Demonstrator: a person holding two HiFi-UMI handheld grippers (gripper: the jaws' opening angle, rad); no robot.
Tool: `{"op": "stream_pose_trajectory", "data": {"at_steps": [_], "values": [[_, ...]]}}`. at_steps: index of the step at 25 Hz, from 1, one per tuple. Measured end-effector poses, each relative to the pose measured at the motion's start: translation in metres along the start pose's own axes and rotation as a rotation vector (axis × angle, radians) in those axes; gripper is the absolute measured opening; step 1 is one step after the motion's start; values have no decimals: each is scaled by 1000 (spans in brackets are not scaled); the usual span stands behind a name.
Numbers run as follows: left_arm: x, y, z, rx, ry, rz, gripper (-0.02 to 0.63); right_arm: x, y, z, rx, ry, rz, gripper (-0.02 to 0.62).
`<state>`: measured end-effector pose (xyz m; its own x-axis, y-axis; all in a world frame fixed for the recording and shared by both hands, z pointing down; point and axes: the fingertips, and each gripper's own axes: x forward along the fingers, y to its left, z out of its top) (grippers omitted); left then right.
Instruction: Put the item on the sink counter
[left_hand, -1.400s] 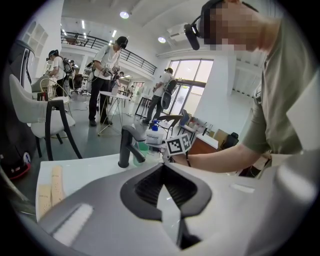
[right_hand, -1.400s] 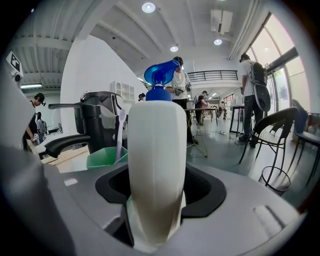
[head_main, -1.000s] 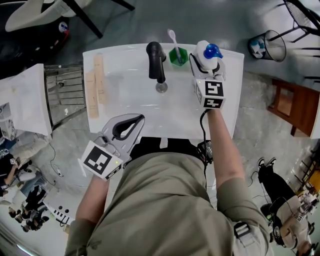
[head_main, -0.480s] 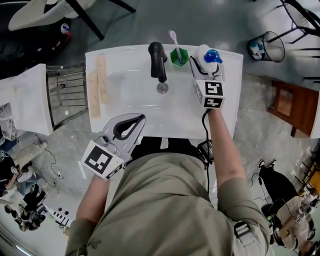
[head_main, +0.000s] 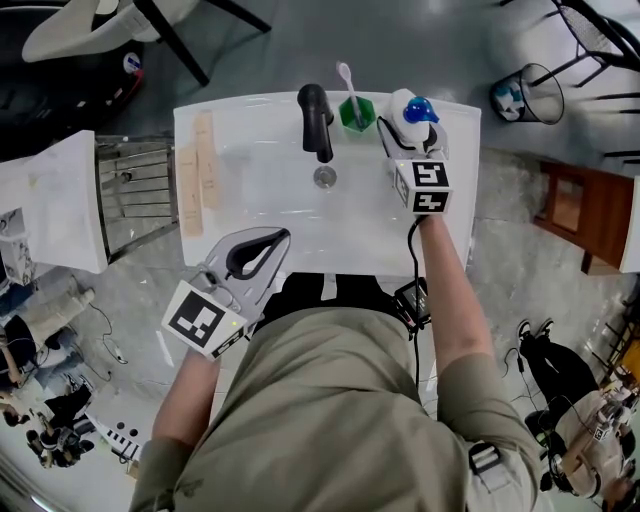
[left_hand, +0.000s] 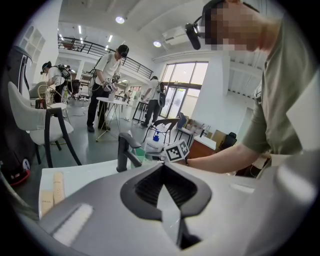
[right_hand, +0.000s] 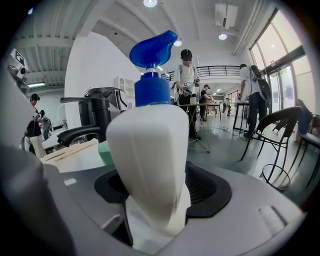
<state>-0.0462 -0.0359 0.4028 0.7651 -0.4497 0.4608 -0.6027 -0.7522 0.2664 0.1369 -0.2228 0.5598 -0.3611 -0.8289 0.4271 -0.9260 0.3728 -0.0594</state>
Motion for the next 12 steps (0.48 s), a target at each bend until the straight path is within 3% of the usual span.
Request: {"op": "stream_pose_trajectory", "data": {"at_steps": [12], "values": [[-3,-8,7,16,-33,-13,6,-22,0,5,11,-1,-12,287]]}}
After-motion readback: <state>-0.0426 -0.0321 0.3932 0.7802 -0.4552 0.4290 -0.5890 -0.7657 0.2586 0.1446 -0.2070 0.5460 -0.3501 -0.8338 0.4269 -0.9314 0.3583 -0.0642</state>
